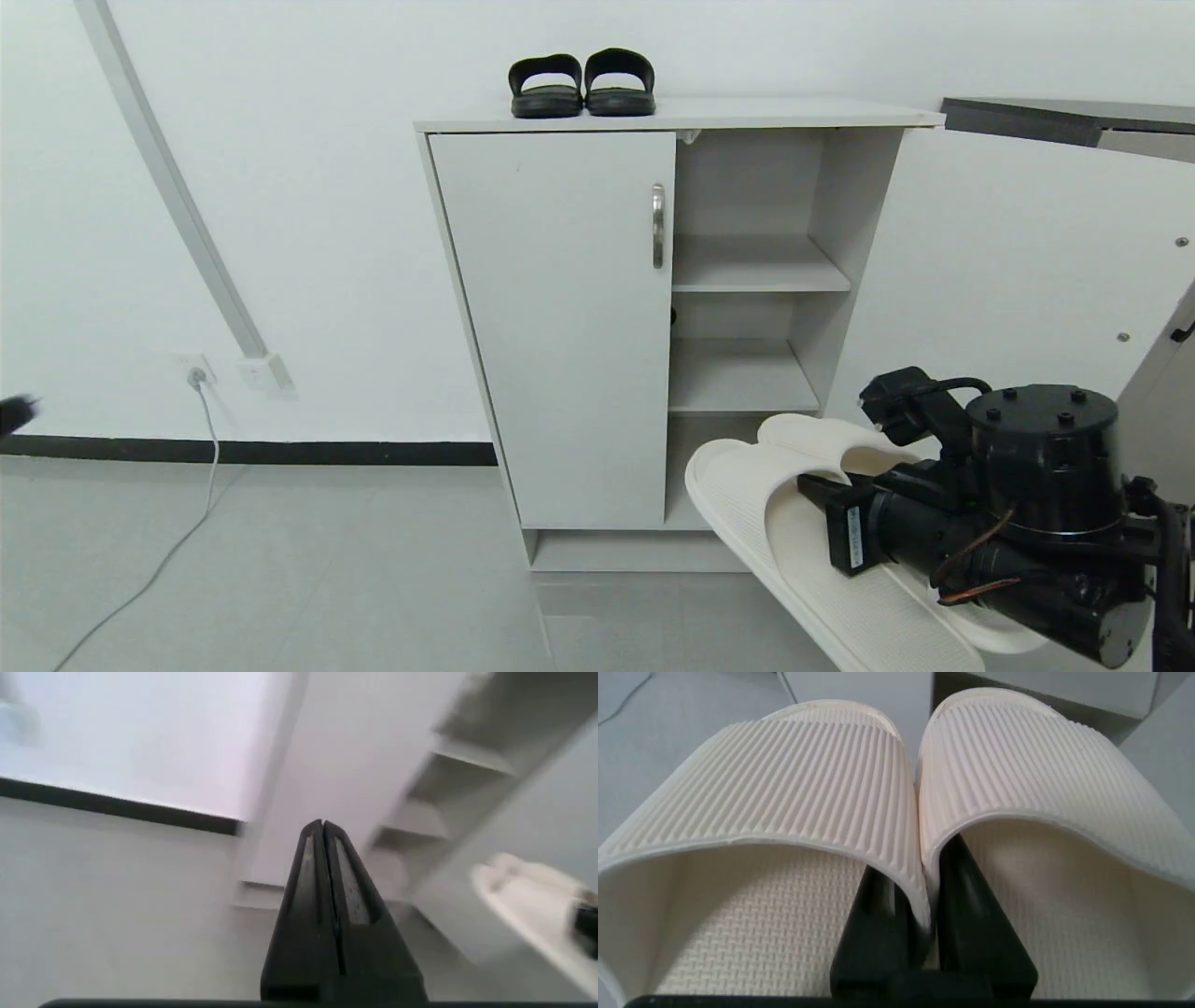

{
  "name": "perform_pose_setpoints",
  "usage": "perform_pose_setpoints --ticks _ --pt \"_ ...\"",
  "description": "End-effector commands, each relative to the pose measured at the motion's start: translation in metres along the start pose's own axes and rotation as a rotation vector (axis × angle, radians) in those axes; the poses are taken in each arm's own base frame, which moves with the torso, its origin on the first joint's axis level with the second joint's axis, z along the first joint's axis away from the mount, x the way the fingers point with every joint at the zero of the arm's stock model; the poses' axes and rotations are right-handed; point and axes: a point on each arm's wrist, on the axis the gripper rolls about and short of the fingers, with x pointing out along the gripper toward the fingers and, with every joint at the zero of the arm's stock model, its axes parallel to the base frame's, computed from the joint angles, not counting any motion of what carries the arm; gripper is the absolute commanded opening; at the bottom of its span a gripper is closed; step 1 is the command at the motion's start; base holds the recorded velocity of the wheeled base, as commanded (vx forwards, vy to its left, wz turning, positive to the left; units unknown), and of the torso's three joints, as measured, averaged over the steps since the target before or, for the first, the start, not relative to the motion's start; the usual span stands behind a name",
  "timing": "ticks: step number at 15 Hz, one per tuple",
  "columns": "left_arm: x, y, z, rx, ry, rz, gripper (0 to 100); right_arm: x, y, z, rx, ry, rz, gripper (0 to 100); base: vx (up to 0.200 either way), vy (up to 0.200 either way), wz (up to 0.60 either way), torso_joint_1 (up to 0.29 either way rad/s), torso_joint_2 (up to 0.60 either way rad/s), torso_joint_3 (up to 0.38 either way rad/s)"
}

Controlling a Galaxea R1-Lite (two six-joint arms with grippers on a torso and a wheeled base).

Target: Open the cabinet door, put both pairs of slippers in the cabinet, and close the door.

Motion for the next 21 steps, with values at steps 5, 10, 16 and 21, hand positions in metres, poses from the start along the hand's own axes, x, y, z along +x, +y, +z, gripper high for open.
perform_pose_setpoints --ticks 5,10,16,21 --pt "-0.081 0.042 -0.15 0.187 -0.124 0.339 0 0.003 0.001 -0.005 -0.007 0.012 0.001 0 0.0 0.0 0.0 0.0 0.0 0.0" --pt "-0.053 0.049 -0.186 0.258 -0.102 0.158 0 0.007 0.001 -0.013 -0.017 0.043 0.005 0 0.0 0.0 0.0 0.0 0.0 0.0" --pt "-0.052 0.047 -0.185 0.266 -0.104 0.069 0 0.023 0.013 -0.02 -0.024 0.042 -0.008 0 0.0 0.0 0.0 0.0 0.0 0.0" --pt "-0.052 0.047 -0.185 0.263 -0.104 0.068 0 0.053 0.039 -0.006 0.054 -0.05 -0.191 0 0.0 0.0 0.0 0.0 0.0 0.0"
